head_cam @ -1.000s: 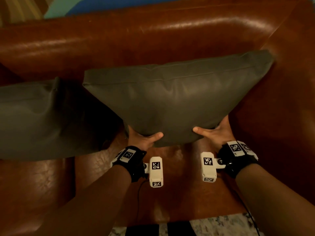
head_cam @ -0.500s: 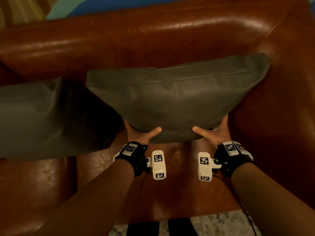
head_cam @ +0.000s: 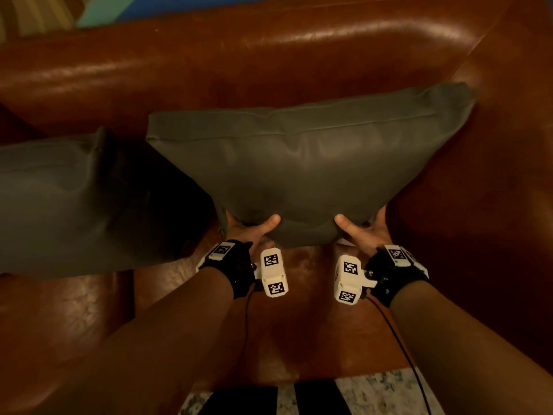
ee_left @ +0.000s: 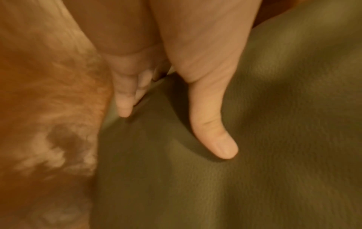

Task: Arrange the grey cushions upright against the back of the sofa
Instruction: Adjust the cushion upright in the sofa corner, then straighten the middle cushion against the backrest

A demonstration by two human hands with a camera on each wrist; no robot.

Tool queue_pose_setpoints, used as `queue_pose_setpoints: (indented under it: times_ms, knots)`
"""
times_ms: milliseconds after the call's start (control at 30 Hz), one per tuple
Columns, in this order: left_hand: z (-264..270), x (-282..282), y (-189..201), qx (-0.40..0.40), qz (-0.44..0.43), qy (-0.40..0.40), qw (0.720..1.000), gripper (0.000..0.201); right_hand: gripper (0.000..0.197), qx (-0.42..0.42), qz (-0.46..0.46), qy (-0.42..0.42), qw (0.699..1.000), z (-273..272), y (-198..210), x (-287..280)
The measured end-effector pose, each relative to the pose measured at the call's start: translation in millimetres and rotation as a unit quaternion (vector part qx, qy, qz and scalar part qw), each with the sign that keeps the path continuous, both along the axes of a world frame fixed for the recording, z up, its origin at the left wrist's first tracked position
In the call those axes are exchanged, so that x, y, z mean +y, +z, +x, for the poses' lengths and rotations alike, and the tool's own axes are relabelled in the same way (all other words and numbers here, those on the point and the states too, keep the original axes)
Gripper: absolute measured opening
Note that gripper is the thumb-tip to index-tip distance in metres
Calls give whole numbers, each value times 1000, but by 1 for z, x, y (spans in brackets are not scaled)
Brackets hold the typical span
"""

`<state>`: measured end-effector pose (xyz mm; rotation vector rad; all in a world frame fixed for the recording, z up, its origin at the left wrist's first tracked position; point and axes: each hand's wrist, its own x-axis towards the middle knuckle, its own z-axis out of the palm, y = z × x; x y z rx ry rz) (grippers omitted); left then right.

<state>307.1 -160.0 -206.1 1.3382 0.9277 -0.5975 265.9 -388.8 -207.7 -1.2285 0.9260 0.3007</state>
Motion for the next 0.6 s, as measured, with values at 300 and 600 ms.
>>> queue_pose_setpoints:
  times_ms: [300,600]
  knots:
    - [-14,39,23,19,25,-99,995,80,104,66,-49,14,997,-41,10,32]
    - [-73,220,55,19,11,-133,991,41,65,135,-54,96,985,-89,24,210]
